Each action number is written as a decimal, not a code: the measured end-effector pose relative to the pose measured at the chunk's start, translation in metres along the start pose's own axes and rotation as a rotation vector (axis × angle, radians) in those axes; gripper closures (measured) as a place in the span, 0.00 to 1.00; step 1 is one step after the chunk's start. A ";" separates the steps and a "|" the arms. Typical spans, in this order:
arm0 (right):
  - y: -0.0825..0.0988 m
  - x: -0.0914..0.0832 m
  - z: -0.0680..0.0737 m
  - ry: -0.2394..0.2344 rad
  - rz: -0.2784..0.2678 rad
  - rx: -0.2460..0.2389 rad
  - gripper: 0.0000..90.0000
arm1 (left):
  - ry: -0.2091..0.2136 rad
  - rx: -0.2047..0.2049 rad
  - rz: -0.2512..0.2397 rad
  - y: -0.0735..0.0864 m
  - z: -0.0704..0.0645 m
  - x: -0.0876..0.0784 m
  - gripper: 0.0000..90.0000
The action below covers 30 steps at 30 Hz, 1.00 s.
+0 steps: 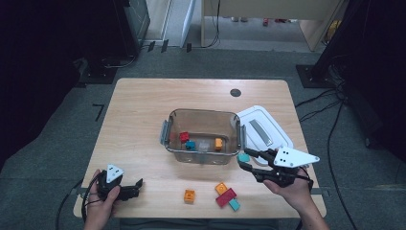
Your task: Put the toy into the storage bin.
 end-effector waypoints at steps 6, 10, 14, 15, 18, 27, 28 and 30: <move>-0.016 0.008 -0.006 0.012 -0.020 -0.013 0.62 | 0.000 -0.001 -0.001 0.000 0.000 0.000 0.02; -0.023 0.015 -0.010 0.016 -0.030 -0.020 0.62 | 0.000 -0.001 -0.001 0.000 0.000 0.000 0.02; -0.030 0.026 -0.017 0.024 -0.030 -0.020 0.62 | 0.001 0.000 0.001 0.000 0.000 0.000 0.02; -0.033 0.032 -0.021 0.031 -0.030 -0.020 0.62 | 0.000 -0.001 0.000 0.000 0.000 0.000 0.02; -0.035 0.038 -0.025 0.036 -0.030 -0.019 0.62 | 0.000 0.000 0.002 0.000 0.000 0.000 0.02; -0.035 0.069 -0.043 0.077 0.032 0.023 0.62 | -0.001 -0.001 -0.002 0.000 0.000 0.000 0.02; -0.033 0.077 -0.049 0.097 0.077 0.042 0.62 | -0.001 -0.002 -0.002 0.000 0.000 0.000 0.02; -0.031 0.083 -0.054 0.099 0.113 0.073 0.62 | -0.001 -0.001 -0.002 0.000 0.000 0.000 0.02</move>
Point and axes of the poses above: each handheld gripper's, and its own axes: x roughly forward along the jaws, y roughly out of its underside, z roughly to its left, the point moved 8 cm from there along x, roughly forward along the jaws, and after that the axes turned 10 degrees about -y, right-handed, at the moved point
